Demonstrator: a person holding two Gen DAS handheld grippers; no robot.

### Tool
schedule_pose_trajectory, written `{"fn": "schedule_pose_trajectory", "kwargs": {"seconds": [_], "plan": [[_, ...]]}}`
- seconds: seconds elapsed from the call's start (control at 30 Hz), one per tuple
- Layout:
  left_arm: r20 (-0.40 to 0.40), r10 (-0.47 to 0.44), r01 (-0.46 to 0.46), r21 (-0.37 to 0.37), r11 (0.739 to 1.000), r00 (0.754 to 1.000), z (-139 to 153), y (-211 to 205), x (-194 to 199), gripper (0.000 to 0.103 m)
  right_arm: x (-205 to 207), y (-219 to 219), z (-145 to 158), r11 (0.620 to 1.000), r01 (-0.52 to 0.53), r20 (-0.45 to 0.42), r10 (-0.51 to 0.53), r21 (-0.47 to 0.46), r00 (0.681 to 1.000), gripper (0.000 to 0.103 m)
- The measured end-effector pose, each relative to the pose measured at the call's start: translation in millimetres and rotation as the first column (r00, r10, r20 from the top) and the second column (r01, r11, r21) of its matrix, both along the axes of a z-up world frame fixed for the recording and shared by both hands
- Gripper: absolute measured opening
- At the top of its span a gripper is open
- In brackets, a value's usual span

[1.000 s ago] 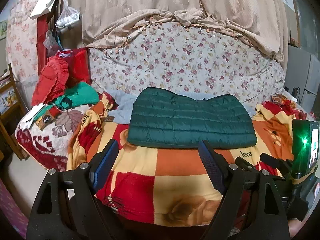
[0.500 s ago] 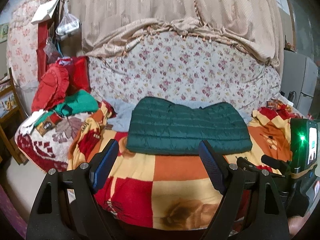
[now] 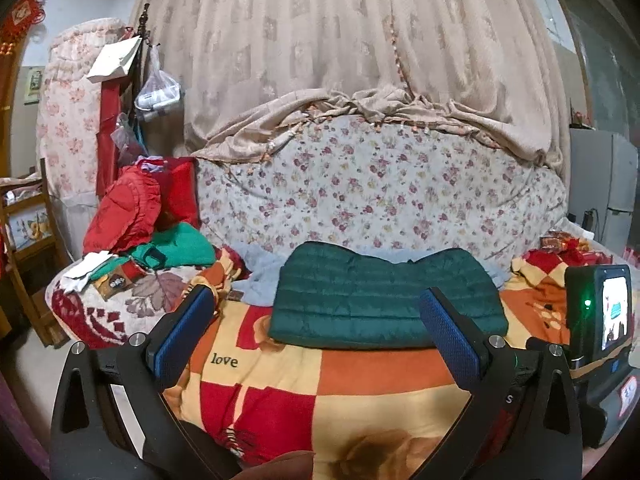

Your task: Fold large clothes

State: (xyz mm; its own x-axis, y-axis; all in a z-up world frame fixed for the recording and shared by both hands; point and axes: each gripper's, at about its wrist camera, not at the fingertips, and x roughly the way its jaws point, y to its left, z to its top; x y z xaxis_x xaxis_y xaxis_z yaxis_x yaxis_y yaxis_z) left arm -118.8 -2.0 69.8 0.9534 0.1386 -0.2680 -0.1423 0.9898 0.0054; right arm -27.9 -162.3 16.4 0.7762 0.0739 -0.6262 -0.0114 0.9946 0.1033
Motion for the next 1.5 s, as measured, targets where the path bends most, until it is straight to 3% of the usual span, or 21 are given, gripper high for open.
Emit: {"fn": "schedule_pose_trajectory", "kwargs": {"seconds": [0.23,0.37,0.57,1.5], "plan": [[-0.112,-0.056,0.056,-0.001,0.998,0.992,-12,-6,16,0.103,-10,8,3,0.997,0.011,0.038,-0.008,-0.076,0.999,0.070],[-0.160,-0.040,0.038,-0.014,0.999,0.986,-20,-7,26,0.103,-13,10,3,0.996,0.006,0.045,-0.002,-0.084,0.999,0.076],[-0.169,-0.015,0.011,-0.024,1.000,0.985,-25,-4,29,0.103,-11,11,-2,0.996,0.008,0.021,-0.006,-0.083,1.000,0.076],[-0.302,-0.075,0.061,-0.058,0.996,0.950,-50,-7,48,0.103,-5,16,-17,0.994,0.018,-0.049,-0.023,-0.104,0.999,0.076]]}}
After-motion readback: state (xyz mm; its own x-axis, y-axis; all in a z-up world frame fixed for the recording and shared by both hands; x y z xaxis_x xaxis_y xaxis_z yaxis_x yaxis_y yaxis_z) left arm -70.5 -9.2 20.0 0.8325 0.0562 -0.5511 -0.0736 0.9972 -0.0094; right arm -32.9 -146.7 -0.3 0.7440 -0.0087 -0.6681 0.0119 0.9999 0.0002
